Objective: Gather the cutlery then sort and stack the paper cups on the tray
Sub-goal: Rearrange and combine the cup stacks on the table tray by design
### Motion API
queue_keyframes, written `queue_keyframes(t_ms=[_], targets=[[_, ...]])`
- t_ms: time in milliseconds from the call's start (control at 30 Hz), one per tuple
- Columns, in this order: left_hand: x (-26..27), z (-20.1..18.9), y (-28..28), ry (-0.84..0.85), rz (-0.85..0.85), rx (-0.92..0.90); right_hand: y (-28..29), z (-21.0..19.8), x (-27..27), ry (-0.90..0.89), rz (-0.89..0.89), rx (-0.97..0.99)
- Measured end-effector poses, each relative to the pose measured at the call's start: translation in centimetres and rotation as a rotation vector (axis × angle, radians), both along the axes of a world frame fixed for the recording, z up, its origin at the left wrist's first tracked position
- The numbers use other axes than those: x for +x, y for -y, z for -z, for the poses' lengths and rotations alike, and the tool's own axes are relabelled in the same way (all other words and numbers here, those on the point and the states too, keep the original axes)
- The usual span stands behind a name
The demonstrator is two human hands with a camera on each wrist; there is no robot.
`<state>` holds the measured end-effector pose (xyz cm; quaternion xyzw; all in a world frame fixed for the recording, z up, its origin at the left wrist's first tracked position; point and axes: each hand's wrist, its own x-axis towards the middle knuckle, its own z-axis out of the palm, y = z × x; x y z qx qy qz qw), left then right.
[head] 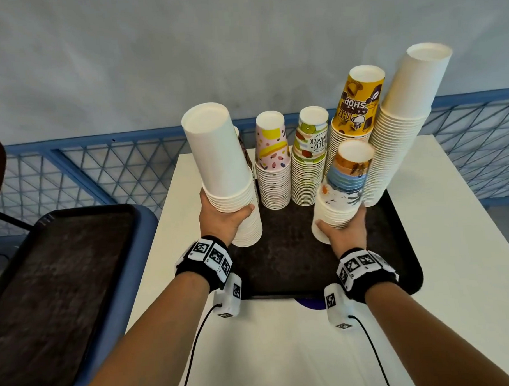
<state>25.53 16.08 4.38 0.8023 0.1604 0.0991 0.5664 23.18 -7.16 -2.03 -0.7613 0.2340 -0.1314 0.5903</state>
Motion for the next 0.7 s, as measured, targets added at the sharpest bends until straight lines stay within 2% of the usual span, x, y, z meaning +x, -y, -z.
queue_keyframes(t_ms=[133, 367, 500, 567, 633, 700], targets=[[0.2, 0.3, -0.1, 0.002, 0.012, -0.002, -3.0, 0.7, 1.0, 0.001, -0.164, -0.008], [-1.2, -0.1, -0.1, -0.03, 0.06, 0.025, -6.0, 0.5, 1.5, 0.005, -0.271, 0.021], [-3.7, -0.1, 0.2, -0.013, 0.118, 0.011, -5.9, -1.0, -0.7, -0.081, -0.212, -0.145], [-4.7, 0.0, 0.4, -0.001, 0.151, -0.01, -6.1, -1.5, -2.8, 0.011, -0.201, -0.238], [-5.8, -0.1, 0.8, 0.02, 0.208, -0.05, -6.5, -2.3, -5.2, 0.085, -0.35, -0.259], [-6.7, -0.2, 1.4, 0.053, 0.285, -0.116, -6.8, -3.2, -6.7, 0.076, -0.531, -0.24]])
